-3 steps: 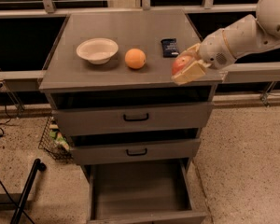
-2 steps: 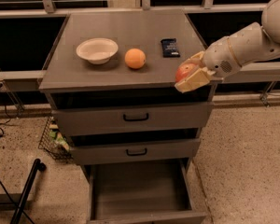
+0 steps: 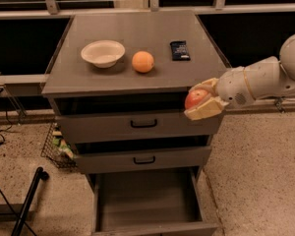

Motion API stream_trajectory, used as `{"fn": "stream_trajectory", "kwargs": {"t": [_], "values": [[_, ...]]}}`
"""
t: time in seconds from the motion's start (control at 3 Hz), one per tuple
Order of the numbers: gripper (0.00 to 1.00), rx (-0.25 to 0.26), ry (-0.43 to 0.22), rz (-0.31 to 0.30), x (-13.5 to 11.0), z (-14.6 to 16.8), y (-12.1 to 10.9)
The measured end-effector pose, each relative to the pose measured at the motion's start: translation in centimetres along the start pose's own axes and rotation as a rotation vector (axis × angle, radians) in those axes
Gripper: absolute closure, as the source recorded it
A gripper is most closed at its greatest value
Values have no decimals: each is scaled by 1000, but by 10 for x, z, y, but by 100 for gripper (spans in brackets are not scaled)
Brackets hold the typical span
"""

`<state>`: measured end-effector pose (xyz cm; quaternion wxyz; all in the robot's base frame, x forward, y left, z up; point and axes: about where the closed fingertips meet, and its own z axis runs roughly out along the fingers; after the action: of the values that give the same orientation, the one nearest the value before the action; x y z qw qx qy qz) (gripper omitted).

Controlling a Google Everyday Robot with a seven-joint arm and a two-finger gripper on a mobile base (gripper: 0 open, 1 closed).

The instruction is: Place apple into bottom drawer

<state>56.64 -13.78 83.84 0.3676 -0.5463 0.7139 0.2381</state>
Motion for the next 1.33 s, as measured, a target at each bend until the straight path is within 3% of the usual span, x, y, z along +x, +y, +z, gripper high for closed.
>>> {"fn": "stream_trajectory", "kwargs": {"t": [0.33,0.67,1.0,1.33], "values": [[100,-10,-28,-9,32,24,23],[100,-34,7,-32,64,54,41],[100,-35,7,-34,64,54,41],[100,-28,4,-62,87,68,41]]}}
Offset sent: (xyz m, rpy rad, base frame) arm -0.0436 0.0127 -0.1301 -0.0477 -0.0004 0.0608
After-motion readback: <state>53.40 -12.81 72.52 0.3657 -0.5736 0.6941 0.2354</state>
